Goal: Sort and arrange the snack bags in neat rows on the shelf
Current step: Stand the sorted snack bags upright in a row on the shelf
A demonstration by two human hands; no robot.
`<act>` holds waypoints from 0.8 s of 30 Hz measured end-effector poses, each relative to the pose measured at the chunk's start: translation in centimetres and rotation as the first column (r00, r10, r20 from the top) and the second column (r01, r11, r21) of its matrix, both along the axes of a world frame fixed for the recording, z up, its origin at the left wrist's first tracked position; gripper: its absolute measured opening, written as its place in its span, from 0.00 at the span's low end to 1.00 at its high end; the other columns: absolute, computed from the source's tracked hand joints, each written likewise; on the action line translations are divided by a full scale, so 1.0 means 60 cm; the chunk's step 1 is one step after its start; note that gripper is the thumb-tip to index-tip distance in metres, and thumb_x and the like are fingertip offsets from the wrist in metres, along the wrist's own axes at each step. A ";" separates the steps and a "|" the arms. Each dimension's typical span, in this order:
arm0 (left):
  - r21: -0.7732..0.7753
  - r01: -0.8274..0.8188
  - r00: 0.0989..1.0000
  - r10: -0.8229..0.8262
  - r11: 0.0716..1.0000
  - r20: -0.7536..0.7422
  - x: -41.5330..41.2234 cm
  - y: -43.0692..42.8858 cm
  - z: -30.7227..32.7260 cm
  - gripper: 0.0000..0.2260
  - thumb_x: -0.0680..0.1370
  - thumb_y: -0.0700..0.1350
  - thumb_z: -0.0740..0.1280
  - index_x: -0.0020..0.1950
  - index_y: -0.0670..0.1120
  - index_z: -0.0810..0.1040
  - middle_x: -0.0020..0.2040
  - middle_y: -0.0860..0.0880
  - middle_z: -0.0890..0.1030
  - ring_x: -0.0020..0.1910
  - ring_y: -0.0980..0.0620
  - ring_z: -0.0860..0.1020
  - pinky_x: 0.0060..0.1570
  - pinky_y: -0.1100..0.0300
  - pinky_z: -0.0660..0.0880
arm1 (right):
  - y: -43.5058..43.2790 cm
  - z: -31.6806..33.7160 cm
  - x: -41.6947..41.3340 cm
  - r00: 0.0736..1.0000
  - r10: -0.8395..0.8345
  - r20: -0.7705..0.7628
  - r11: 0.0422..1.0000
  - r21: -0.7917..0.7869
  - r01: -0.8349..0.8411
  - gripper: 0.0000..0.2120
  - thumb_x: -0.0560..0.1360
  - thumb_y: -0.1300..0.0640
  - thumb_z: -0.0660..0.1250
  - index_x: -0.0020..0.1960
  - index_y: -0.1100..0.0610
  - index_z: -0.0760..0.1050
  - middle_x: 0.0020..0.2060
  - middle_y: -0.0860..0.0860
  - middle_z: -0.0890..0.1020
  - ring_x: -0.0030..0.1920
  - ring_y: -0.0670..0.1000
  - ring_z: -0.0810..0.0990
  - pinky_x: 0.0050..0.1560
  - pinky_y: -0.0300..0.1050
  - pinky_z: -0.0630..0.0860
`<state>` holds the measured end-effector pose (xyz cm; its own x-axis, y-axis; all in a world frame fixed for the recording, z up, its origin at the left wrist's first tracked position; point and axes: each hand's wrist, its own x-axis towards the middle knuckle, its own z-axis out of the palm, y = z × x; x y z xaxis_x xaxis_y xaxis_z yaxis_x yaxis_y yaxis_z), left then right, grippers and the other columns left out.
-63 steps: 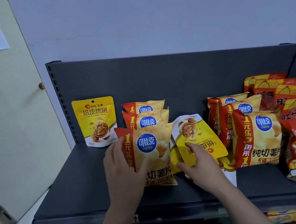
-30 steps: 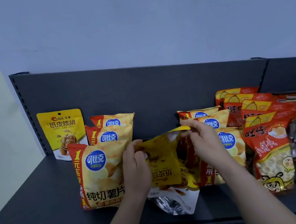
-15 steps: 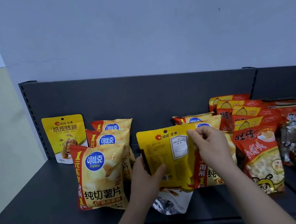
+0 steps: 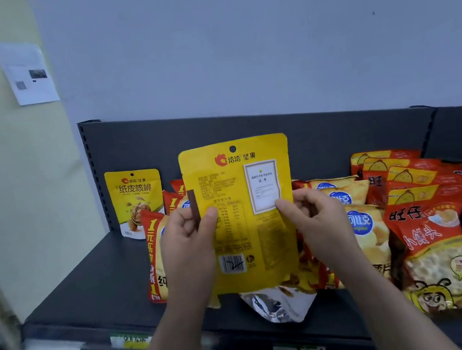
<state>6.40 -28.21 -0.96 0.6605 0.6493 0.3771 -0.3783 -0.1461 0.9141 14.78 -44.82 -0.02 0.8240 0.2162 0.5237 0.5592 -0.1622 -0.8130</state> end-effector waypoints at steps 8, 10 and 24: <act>-0.059 -0.282 0.954 0.286 0.958 0.090 -0.089 0.130 0.021 0.05 0.79 0.45 0.66 0.44 0.49 0.73 0.33 0.57 0.83 0.34 0.59 0.81 0.37 0.58 0.76 | 0.179 0.000 -0.047 0.981 0.186 0.055 0.981 0.039 -0.188 0.14 0.72 0.57 0.74 0.55 0.51 0.74 0.45 0.44 0.79 0.28 0.43 0.72 0.35 0.45 0.76; -0.085 -0.347 0.932 0.353 0.934 0.078 -0.106 0.167 0.015 0.05 0.80 0.46 0.66 0.45 0.50 0.72 0.34 0.56 0.83 0.35 0.57 0.82 0.40 0.54 0.77 | 0.231 -0.006 -0.063 0.961 0.269 0.056 0.963 -0.009 -0.269 0.20 0.72 0.55 0.73 0.61 0.50 0.71 0.52 0.44 0.78 0.30 0.45 0.77 0.39 0.50 0.80; -0.001 -0.168 0.970 0.165 0.986 -0.177 -0.065 0.423 -0.062 0.07 0.78 0.49 0.69 0.47 0.47 0.73 0.43 0.41 0.81 0.43 0.44 0.81 0.50 0.39 0.78 | 0.517 -0.109 -0.050 0.814 0.557 -0.163 0.746 -0.332 -0.577 0.50 0.63 0.44 0.79 0.69 0.25 0.46 0.69 0.31 0.60 0.71 0.38 0.60 0.69 0.46 0.68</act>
